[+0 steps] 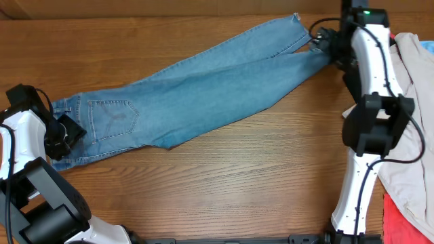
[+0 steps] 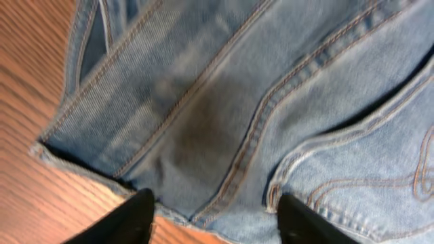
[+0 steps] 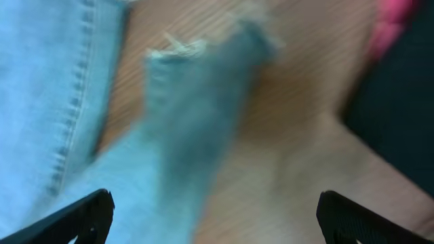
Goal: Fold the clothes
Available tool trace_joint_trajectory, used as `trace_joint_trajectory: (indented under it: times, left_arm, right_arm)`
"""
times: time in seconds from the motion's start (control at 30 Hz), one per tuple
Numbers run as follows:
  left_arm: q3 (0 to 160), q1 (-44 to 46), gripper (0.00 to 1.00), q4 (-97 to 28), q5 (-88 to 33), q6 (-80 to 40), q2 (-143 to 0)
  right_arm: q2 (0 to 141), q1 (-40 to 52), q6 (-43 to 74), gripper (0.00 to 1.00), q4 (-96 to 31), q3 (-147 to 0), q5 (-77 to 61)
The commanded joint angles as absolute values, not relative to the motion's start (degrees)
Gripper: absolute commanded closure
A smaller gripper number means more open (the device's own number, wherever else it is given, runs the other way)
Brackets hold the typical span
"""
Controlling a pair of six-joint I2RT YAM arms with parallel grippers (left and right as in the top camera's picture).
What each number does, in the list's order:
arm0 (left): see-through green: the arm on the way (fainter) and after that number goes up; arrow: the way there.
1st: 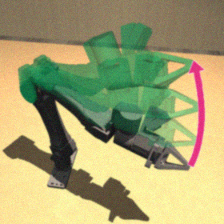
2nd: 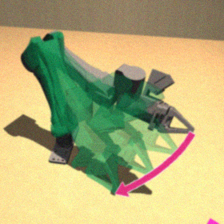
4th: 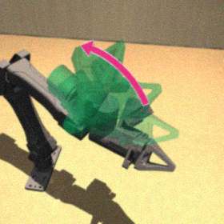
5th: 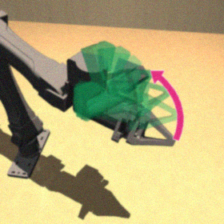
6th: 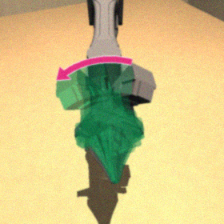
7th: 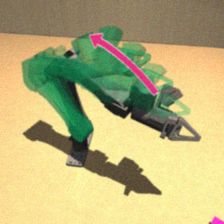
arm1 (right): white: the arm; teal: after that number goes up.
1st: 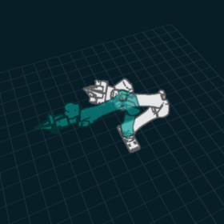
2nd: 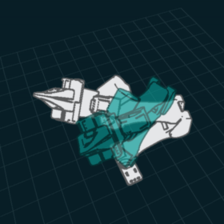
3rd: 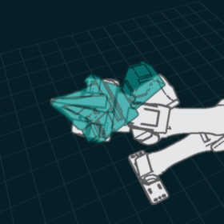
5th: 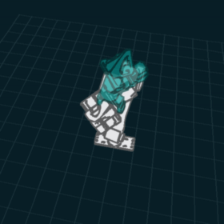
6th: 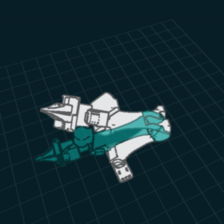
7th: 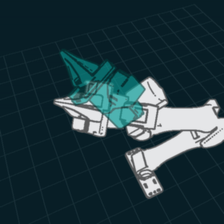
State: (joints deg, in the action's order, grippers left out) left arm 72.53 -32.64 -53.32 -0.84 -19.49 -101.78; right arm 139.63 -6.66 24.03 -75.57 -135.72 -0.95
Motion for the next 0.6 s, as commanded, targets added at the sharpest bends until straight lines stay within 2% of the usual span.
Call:
trace_joint_trajectory:
  times: [0.0,0.37,0.57]
  left_arm:
    - [73.5,-32.8,0.36,-51.3,0.6,-19.6,-100.1]
    - [75.8,-34.9,0.33,-38.3,4.9,-21.8,-101.8]
    - [75.8,-35.2,0.33,-27.9,-1.3,-18.5,-107.2]
  right_arm:
    - [131.2,-7.2,22.0,0.0,-78.5,-136.6,0.0]
    - [128.1,-7.2,19.5,0.0,-90.2,-136.6,-0.1]
    - [128.1,-6.9,19.5,0.0,-91.5,-136.6,-1.7]
